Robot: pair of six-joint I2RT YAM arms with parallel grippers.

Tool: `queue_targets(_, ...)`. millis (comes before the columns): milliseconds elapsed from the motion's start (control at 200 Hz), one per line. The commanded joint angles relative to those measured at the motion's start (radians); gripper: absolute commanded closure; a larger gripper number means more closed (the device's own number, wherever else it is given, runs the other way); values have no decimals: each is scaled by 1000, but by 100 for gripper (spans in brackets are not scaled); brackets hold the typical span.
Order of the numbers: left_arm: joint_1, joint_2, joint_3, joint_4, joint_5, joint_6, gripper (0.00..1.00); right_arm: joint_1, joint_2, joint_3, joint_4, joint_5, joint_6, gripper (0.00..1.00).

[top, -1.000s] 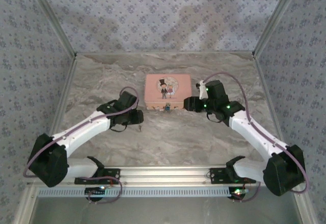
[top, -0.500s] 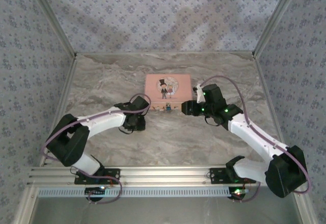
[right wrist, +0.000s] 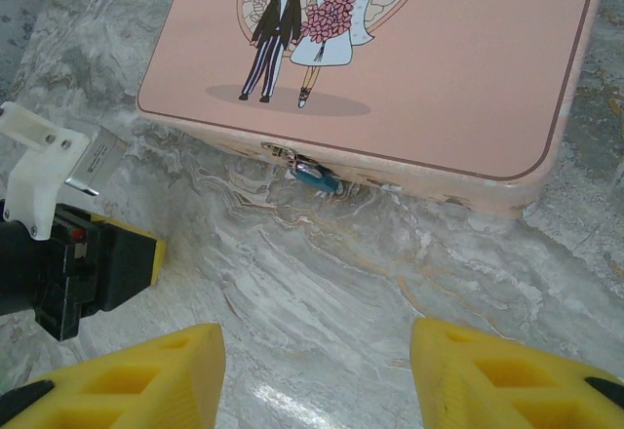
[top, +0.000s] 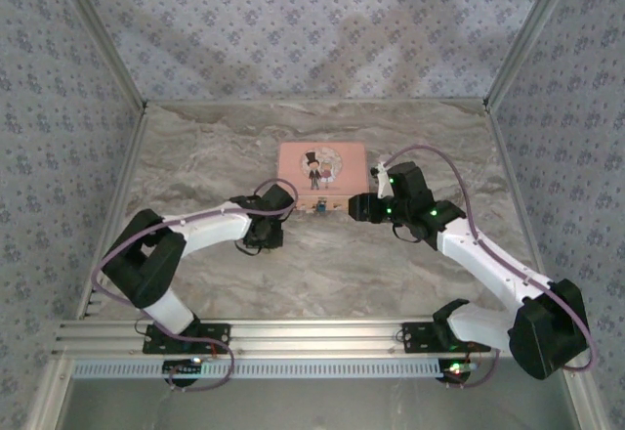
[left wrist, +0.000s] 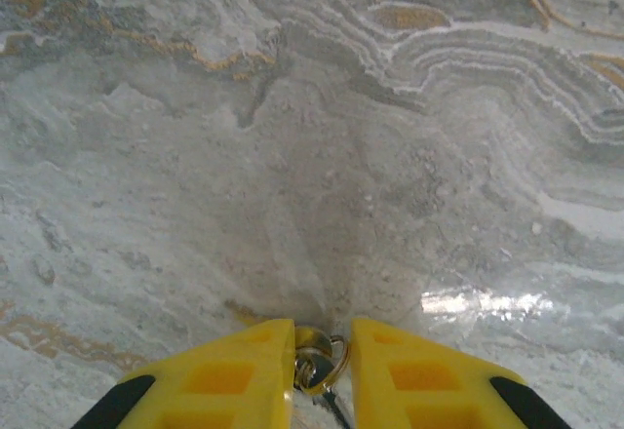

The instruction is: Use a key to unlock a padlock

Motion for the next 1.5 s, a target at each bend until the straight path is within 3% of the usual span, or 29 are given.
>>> queue_targets(0,-5,36,34,-14,-33,20,83,7,-4,-10,12,10,17,45)
queue_targets(230,-5,70,30,-12,-22,22,100,7,-2,-9,9,15,18,45)
queue_targets(555,-7,-64,96,-68,43,67,100,-4,-20,-27,31,-23,28,45)
queue_targets(869,-6,-211,303,-115,228,140,100,-49,-153,-51,105,-126,35,45)
queue_targets(974,-6,-228,358,-83,319,140,100,-86,-179,-37,129,-250,58,46)
queue_targets(1084,-5,-234,395,-48,388,118,100,-102,-184,-31,160,-356,76,49)
queue_targets(1269,1,-242,383,73,513,41,100,-97,-196,-69,236,-380,128,52)
queue_targets(1349,0,-240,396,68,504,17,100,-83,-203,-84,269,-354,146,54)
queue_targets(1494,-3,-250,413,10,385,-4,100,-23,-190,-83,283,-288,133,58)
